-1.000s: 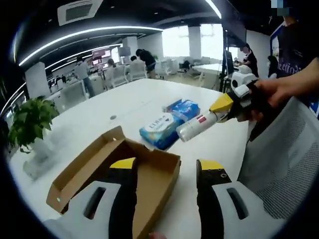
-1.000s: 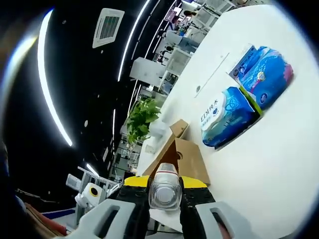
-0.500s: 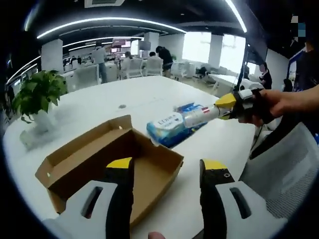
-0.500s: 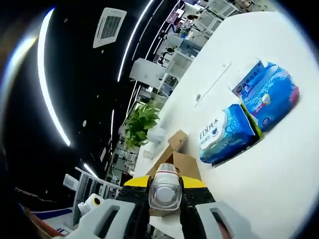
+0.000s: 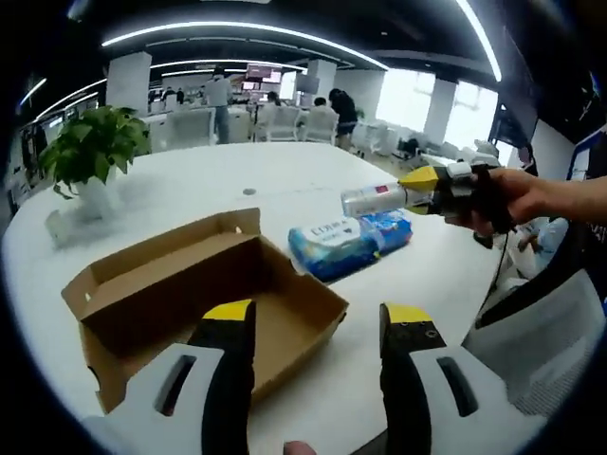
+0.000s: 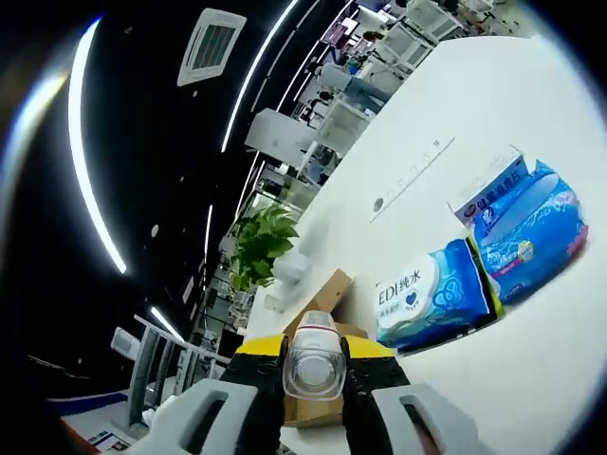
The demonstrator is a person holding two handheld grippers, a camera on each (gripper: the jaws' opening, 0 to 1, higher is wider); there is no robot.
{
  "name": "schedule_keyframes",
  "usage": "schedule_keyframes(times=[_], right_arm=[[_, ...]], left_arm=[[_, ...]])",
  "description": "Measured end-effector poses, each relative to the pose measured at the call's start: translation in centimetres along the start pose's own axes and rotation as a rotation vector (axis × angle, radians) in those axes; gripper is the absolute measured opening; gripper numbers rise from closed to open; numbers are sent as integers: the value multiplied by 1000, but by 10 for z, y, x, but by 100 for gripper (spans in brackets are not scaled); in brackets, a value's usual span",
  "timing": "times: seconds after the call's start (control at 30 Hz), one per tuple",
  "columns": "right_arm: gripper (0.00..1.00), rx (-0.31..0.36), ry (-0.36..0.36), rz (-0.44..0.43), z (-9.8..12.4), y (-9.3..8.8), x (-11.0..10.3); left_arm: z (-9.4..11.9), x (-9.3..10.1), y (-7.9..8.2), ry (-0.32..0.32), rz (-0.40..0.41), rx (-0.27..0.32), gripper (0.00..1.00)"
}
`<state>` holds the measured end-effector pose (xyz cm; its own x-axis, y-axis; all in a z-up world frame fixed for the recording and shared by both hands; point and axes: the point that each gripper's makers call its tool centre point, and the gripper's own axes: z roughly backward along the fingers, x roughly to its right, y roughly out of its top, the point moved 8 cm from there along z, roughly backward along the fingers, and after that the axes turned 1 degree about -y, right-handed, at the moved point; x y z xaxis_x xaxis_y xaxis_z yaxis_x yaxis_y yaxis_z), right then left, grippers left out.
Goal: Operate the shoe box by opening the lid, removing the specified soft item, and placing it in the target area until the item is outside and the box remains undamaged.
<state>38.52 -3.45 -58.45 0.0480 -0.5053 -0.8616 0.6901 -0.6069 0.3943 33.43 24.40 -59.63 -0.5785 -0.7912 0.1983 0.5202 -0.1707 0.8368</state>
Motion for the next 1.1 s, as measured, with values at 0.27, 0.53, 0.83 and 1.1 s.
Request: schedule_keyframes(times=[0.27,0.53,0.83,1.1], right_arm=[[17,8,-10,39,-7,25,2],[17,6,-29,82,-13,50,4],[17,-17,-83,172,-23,79,10],[17,-92,-163,343,-34,100,15]], left_arm=[[-2,-3,-7,54,98,18,51],[1,-8,-8,86,67,13,52],[2,-11,-9,109,23,4,53],[2,-11,-6,106,11,13,53]])
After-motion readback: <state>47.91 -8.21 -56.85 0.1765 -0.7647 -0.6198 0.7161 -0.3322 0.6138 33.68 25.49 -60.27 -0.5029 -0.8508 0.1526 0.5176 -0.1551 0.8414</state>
